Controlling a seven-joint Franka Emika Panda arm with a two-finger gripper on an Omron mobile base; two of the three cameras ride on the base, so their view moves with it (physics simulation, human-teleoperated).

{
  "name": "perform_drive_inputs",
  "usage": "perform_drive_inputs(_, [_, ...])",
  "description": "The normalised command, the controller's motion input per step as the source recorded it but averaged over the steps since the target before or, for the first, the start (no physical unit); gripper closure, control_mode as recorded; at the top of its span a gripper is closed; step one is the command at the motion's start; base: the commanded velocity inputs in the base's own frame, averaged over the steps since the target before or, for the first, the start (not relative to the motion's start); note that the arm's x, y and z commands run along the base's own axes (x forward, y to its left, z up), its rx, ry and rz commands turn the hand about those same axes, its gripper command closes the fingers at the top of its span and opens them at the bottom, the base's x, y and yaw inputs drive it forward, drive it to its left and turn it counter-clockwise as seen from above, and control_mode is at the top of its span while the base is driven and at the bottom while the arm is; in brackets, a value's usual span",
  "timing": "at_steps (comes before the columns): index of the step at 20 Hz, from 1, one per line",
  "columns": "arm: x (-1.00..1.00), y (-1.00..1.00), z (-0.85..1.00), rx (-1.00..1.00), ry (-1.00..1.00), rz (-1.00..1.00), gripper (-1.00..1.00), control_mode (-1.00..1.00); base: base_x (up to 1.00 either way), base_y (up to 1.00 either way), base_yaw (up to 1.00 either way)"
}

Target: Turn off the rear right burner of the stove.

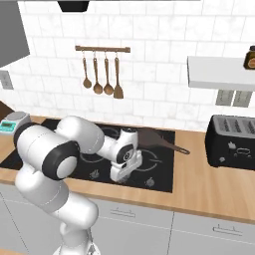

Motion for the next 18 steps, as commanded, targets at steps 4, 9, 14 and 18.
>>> perform_drive_inputs(4, [0.00, 0.05, -0.54, -0.02, -0.18, -0.97, 1.00, -1.00, 0.00, 0.00, 0.00])
perform_drive_inputs(9, [0.00, 0.06, -0.47, -0.01, -0.19, -0.98, 1.00, -1.00, 0.00, 0.00, 0.00])
perform_drive_inputs(14, [0.00, 0.07, -0.44, 0.00, -0.18, -0.99, 1.00, -1.00, 0.00, 0.00, 0.00])
perform_drive_inputs(18, [0.00, 0.03, -0.35, 0.00, -0.12, -1.00, 1.00, -1.00, 0.00, 0.00, 0.00])
